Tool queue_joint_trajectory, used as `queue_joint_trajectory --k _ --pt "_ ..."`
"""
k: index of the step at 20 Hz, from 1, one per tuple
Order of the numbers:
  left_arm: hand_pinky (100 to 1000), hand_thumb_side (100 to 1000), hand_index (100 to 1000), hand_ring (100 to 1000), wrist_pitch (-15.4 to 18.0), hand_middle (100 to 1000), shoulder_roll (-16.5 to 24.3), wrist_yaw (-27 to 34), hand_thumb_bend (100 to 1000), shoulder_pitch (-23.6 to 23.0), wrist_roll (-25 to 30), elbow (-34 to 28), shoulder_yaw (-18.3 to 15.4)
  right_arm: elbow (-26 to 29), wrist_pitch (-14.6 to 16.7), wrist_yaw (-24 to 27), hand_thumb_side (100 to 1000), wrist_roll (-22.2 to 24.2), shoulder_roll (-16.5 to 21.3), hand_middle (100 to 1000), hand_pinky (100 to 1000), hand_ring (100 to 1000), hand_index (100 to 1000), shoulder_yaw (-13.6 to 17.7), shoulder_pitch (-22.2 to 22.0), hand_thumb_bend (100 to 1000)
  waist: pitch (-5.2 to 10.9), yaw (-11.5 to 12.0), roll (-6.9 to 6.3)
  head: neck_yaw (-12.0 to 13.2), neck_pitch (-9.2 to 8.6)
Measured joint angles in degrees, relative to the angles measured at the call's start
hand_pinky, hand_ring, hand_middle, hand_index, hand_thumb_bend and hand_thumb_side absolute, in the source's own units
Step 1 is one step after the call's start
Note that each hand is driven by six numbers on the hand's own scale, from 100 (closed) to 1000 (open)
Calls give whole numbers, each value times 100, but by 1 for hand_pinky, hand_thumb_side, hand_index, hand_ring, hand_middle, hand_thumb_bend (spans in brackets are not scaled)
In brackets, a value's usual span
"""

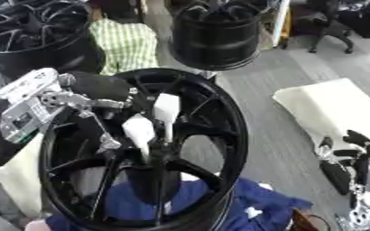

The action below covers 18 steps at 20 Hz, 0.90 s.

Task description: Pull the pin out of the wheel hub.

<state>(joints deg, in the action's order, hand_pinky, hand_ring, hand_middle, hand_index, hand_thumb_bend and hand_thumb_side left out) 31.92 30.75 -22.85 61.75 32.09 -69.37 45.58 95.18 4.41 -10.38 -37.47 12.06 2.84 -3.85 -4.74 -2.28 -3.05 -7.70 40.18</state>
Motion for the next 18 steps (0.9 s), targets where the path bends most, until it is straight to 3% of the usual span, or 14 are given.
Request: queue_joint_trajectory --k 10,14,18 --pt "568 230 633 428 -1 404 -23 1051 100 42 1 187 -482 -4 5 0 199 -5 0 658 395 528 765 1 0 263 0 7 6 -8 -1" --pt "582 201 639 432 0 409 68 1430 100 187 0 108 -957 -11 11 0 199 -11 0 657 396 528 765 5 -11 263 0 33 7 -31 -1" --pt "582 189 641 430 0 406 420 1710 100 144 0 40 -1604 -38 18 1 198 -25 0 657 396 528 765 35 -22 262 4 87 7 -59 -1"
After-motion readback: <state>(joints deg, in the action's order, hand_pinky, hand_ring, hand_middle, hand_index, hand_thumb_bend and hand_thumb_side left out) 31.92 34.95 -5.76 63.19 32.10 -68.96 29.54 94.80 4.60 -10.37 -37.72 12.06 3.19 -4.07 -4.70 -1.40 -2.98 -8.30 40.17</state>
